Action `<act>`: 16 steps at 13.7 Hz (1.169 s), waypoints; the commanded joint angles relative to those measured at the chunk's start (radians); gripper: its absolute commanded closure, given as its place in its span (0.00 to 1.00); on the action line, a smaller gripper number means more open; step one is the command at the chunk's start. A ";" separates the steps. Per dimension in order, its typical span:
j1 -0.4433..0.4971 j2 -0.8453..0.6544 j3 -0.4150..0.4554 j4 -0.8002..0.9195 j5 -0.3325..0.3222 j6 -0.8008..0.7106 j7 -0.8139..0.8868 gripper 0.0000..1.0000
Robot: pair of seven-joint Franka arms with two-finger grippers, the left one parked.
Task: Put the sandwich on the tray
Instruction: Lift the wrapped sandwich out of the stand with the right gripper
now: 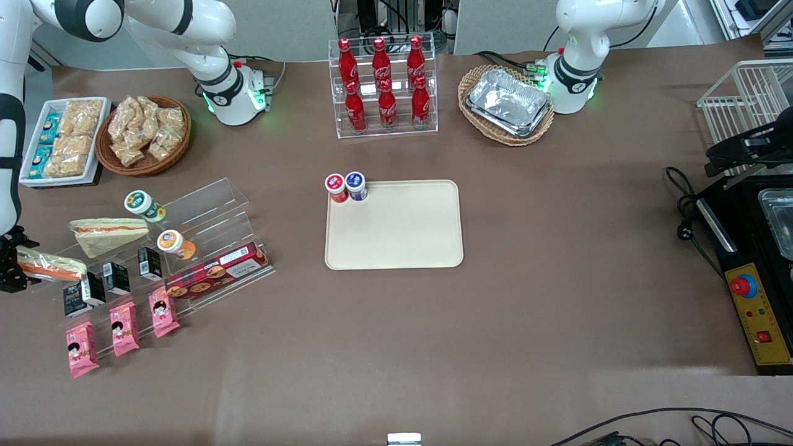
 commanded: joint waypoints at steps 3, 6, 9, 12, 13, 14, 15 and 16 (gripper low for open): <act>-0.009 -0.002 0.002 0.020 0.044 -0.004 -0.092 0.43; -0.010 -0.008 -0.002 0.045 0.044 -0.019 -0.149 0.50; -0.018 -0.011 -0.007 0.111 0.043 -0.074 -0.217 0.51; -0.027 -0.028 -0.004 0.171 0.038 -0.156 -0.254 0.53; -0.026 -0.040 -0.002 0.195 0.038 -0.192 -0.264 0.53; -0.020 -0.057 0.001 0.211 0.038 -0.223 -0.264 0.56; -0.016 -0.077 0.008 0.218 0.041 -0.245 -0.267 0.58; -0.001 -0.104 0.008 0.217 0.043 -0.265 -0.267 0.58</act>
